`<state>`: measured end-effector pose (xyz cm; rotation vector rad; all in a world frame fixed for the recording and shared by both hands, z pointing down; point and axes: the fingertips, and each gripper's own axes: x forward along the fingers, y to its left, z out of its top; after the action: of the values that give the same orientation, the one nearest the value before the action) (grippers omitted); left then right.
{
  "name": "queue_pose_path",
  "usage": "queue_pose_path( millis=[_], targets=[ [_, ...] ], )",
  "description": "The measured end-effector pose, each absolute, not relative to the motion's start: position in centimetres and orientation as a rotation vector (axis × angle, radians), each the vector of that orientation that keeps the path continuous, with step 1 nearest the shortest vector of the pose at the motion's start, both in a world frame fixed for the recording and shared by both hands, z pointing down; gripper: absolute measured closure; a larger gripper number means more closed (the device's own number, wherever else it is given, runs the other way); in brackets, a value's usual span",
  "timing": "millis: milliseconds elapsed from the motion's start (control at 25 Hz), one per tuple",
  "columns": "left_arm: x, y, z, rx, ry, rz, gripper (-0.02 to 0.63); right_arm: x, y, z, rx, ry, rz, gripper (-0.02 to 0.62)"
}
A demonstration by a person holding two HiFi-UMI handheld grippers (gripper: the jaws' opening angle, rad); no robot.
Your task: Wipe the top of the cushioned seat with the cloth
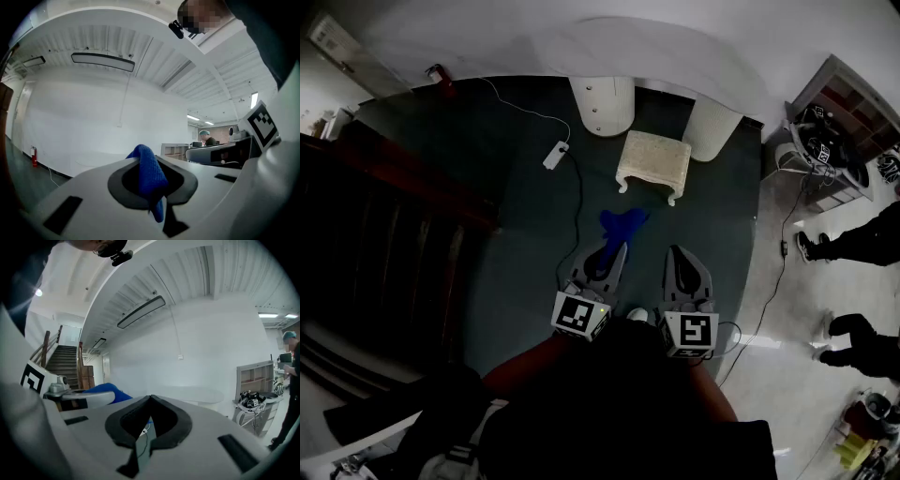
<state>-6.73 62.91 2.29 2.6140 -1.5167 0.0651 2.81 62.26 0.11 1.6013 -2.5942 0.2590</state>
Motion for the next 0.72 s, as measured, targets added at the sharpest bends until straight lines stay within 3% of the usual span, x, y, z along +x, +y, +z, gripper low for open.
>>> queue_pose_path(
  millis=[480,720],
  targets=[
    [-7.1,63.0,4.9,2.484,-1.599,0.123,0.569,8.0,61.1,4.3,1.654,-2.606,0.453,0.557],
    [-8.6,57.2,6.8,2.466,-1.584,0.104,0.569,7.8,56.5,6.3,1.667,-2.564,0.485,0.557]
  ],
)
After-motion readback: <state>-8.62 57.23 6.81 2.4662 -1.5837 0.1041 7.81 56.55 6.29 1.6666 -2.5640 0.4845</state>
